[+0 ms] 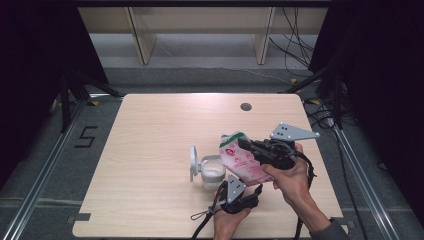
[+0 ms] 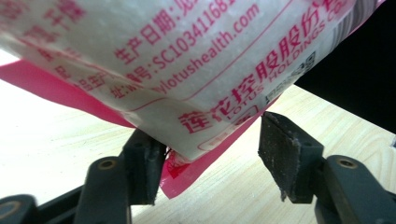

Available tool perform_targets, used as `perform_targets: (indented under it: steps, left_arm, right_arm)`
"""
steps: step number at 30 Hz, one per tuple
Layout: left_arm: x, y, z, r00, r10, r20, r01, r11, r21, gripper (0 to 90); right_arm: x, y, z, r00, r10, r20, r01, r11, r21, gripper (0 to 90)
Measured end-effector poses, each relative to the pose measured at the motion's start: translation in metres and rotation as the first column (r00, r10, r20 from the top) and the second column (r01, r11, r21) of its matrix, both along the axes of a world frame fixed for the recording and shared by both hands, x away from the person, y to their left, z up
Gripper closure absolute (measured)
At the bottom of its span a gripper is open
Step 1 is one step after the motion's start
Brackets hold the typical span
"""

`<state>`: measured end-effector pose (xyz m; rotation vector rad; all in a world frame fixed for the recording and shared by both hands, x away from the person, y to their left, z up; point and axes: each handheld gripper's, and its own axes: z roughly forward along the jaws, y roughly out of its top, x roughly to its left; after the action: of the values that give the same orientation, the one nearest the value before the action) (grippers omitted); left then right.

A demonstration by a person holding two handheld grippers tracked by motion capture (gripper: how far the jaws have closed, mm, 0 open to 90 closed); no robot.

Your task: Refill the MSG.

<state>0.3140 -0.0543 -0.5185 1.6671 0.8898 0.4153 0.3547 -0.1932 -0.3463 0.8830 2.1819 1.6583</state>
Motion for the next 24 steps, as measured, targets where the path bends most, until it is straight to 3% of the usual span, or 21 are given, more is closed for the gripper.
perform_targets:
  steps: [4, 5, 6, 10, 12, 15, 16, 17, 20, 21, 23, 24]
  left_arm:
    - [-0.001, 0.002, 0.001, 0.9999, -0.004, -0.014, 0.003, 1.0000, -0.008, 38.2]
    - [-0.001, 0.002, 0.003, 0.9998, -0.003, -0.019, 0.003, 1.0000, -0.009, 36.8]
    - [-0.002, 0.004, 0.004, 0.9997, -0.011, -0.024, 0.011, 0.9998, -0.015, 35.7]
    - [-0.004, 0.009, 0.010, 0.9996, -0.011, -0.027, 0.011, 0.9999, 0.008, 32.9]
    - [-0.006, 0.011, 0.011, 0.9995, -0.015, -0.026, 0.015, 0.9999, 0.000, 31.4]
    - [-0.009, 0.015, 0.015, 0.9988, -0.020, -0.045, 0.022, 0.9993, 0.029, 30.2]
    - [-0.009, 0.015, 0.014, 0.9987, -0.024, -0.045, 0.025, 0.9995, 0.020, 29.2]
    - [-0.009, 0.016, 0.015, 0.9984, -0.006, -0.056, 0.008, 0.9993, 0.037, 28.6]
    - [-0.006, 0.016, 0.012, 0.9974, 0.006, -0.072, -0.003, 0.9994, 0.034, 26.4]
    - [-0.008, 0.014, 0.011, 0.9962, 0.006, -0.087, -0.005, 0.9999, 0.011, 25.9]
    - [-0.008, 0.015, 0.010, 0.9953, 0.008, -0.096, -0.008, 1.0000, 0.001, 24.5]
    - [-0.009, 0.016, 0.010, 0.9946, 0.012, -0.103, -0.012, 0.9999, -0.004, 24.0]
  right_arm:
    - [-0.003, -0.005, -0.002, 1.0000, -0.001, 0.002, 0.001, 0.9999, 0.015, 90.0]
    - [-0.005, -0.006, -0.002, 0.9997, -0.013, -0.019, 0.013, 0.9995, 0.027, 90.0]
    - [-0.004, -0.008, -0.002, 0.9999, -0.010, 0.003, 0.010, 0.9997, 0.023, 90.0]
    - [-0.005, -0.012, 0.000, 0.9999, -0.009, 0.012, 0.008, 0.9985, 0.055, 90.0]
    - [-0.007, -0.015, 0.002, 0.9998, -0.021, 0.004, 0.020, 0.9983, 0.055, 90.0]
    - [-0.007, -0.017, 0.002, 0.9997, -0.021, 0.008, 0.020, 0.9971, 0.073, 90.0]
    - [-0.008, -0.018, 0.002, 0.9996, -0.026, 0.008, 0.025, 0.9973, 0.069, 90.0]
    - [-0.007, -0.019, 0.001, 0.9996, -0.024, 0.017, 0.023, 0.9979, 0.060, 90.0]
    - [-0.008, -0.019, -0.003, 0.9993, -0.038, -0.004, 0.038, 0.9981, 0.049, 90.0]
    - [-0.006, -0.019, -0.005, 0.9994, -0.022, 0.027, 0.021, 0.9984, 0.052, 90.0]
    - [-0.008, -0.020, -0.006, 0.9985, -0.051, -0.023, 0.052, 0.9969, 0.059, 90.0]
    - [-0.005, -0.023, -0.008, 0.9989, -0.046, 0.003, 0.046, 0.9978, 0.048, 90.0]
